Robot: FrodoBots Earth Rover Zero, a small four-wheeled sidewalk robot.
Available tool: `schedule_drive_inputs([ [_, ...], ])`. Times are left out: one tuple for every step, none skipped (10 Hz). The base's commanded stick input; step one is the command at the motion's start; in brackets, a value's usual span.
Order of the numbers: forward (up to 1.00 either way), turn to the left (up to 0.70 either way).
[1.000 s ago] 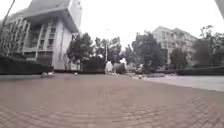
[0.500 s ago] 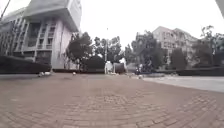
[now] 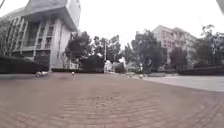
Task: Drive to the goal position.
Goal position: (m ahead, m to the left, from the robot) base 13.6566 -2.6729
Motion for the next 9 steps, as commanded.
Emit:
schedule_drive_inputs([
  [0.7, 0.01],
  [0.7, 0.11],
  [0.7, 0.14],
  [0.7, 0.14],
  [0.7, 0.14],
  [0.7, 0.04],
  [0.7, 0.0],
  [0.7, 0.0],
  [0.7, 0.0],
])
